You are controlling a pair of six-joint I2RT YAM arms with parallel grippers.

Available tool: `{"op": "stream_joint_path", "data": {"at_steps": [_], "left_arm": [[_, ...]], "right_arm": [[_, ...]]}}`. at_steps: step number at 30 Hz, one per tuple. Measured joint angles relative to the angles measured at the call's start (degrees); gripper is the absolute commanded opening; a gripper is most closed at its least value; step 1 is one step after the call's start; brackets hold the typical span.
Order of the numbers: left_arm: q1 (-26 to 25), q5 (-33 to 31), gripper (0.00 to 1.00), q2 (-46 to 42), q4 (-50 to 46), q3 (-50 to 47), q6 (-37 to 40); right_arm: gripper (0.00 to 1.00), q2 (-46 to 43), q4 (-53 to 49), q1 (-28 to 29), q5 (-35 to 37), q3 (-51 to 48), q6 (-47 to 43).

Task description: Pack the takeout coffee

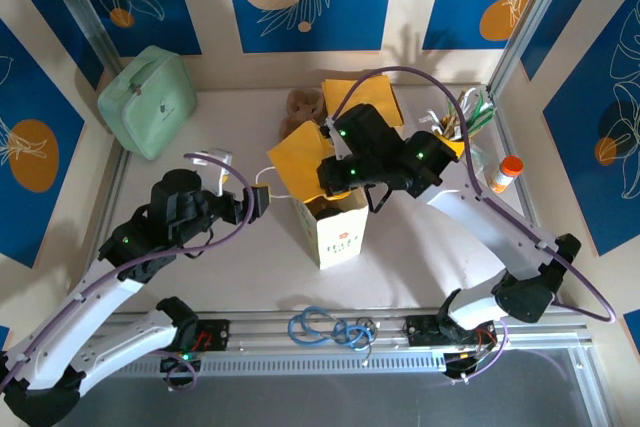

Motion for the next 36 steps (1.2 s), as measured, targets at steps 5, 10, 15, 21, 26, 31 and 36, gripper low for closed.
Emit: {"op": "stream_joint_path", "data": {"at_steps": [5, 10, 15, 21, 26, 31, 36], "left_arm": [[0.0, 0.0, 1.0, 0.02, 0.02, -0.07, 0.02], [0.0, 0.0, 1.0, 0.02, 0.04, -0.11, 0.02], [0.0, 0.0, 1.0, 0.04, 0.04, -0.26, 0.02], [0.0, 0.0, 1.0, 0.04, 0.07, -0.57, 0.02], [0.0, 0.0, 0.99, 0.44, 0.09, -0.61, 0.02], [0.0, 0.0, 0.99, 0.68, 0.09, -0.63, 0.04], [0.0, 0.0, 0.99, 0.68, 0.09, -0.63, 0.04]], "right_arm": [[0.05, 0.74, -1.22, 0.39, 1.33, -1.05, 0.04], [0.04, 1.53, -2.03, 0.55, 1.75, -1.7, 0.15], [0.04, 3.13, -2.51, 0.66, 1.75, -1.73, 0.33], [0.04, 5.55, -4.2, 0.66, 2.01, -1.7, 0.48], [0.04, 7.32, -5.7, 0.66, 2.16, -1.7, 0.48], [0.04, 8.59, -6.71, 0.83, 2.4, -1.64, 0.48], [0.04, 9.77, -7.32, 1.14, 3.28, -1.64, 0.48]]}}
